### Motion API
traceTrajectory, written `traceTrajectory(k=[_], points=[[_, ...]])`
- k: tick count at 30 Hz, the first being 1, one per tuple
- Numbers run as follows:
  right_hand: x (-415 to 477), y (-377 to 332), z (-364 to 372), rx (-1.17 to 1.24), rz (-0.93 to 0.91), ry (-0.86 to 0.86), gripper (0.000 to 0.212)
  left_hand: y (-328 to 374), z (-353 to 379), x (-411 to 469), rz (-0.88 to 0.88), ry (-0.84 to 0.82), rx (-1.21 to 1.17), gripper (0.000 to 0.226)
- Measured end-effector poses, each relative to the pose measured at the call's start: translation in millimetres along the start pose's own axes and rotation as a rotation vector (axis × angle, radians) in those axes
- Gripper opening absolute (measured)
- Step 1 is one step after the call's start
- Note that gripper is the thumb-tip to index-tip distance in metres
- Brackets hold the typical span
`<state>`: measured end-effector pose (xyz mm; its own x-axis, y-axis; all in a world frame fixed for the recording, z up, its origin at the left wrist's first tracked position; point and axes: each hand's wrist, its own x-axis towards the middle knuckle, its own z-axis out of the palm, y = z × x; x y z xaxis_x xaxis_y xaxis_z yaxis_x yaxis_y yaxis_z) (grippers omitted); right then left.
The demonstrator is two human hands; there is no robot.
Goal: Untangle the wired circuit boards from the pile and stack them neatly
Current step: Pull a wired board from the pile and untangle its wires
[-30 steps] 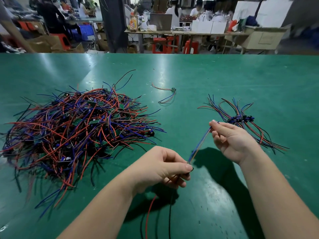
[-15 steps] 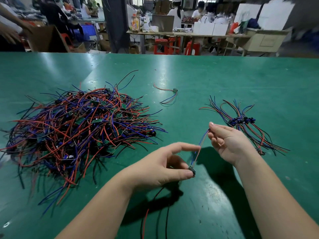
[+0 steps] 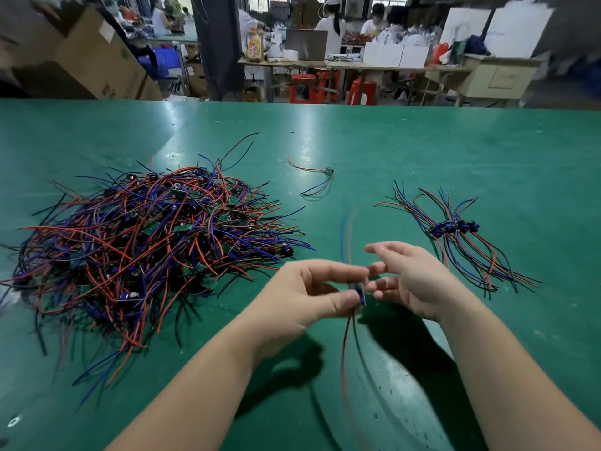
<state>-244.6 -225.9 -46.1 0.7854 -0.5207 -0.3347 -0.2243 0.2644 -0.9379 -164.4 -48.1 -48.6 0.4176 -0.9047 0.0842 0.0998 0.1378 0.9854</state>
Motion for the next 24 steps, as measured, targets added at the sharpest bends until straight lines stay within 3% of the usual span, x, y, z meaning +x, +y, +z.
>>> traceTrajectory(k=[4, 7, 11, 14, 18, 21, 24], points=[[-16, 7, 17, -0.37, -0.193, -0.277, 0.014, 2, -5, 6, 0.06, 0.242, -0.264, 0.024], [-21, 12, 37, -0.186, -0.376, -0.339, 0.017, 4, -4, 9, 0.072, 0.337, -0.34, 0.028], [-19, 13, 43, 0.106, -0.477, -0.218, 0.021, 2, 1, 10, 0.107, 0.391, -0.351, 0.028], [-19, 13, 45, 0.265, -0.443, -0.143, 0.034, 0, 6, 9, 0.134, 0.376, -0.318, 0.03], [-16, 7, 46, 0.489, -0.312, -0.012, 0.002, 1, 7, 7, 0.112, 0.313, -0.083, 0.031], [-15, 0, 39, 0.573, -0.283, 0.058, 0.009, -1, 13, 3, 0.082, 0.189, 0.046, 0.051], [-15, -11, 28, 0.599, -0.302, 0.12, 0.006, 0, 14, -2, -0.039, -0.011, -0.019, 0.066]])
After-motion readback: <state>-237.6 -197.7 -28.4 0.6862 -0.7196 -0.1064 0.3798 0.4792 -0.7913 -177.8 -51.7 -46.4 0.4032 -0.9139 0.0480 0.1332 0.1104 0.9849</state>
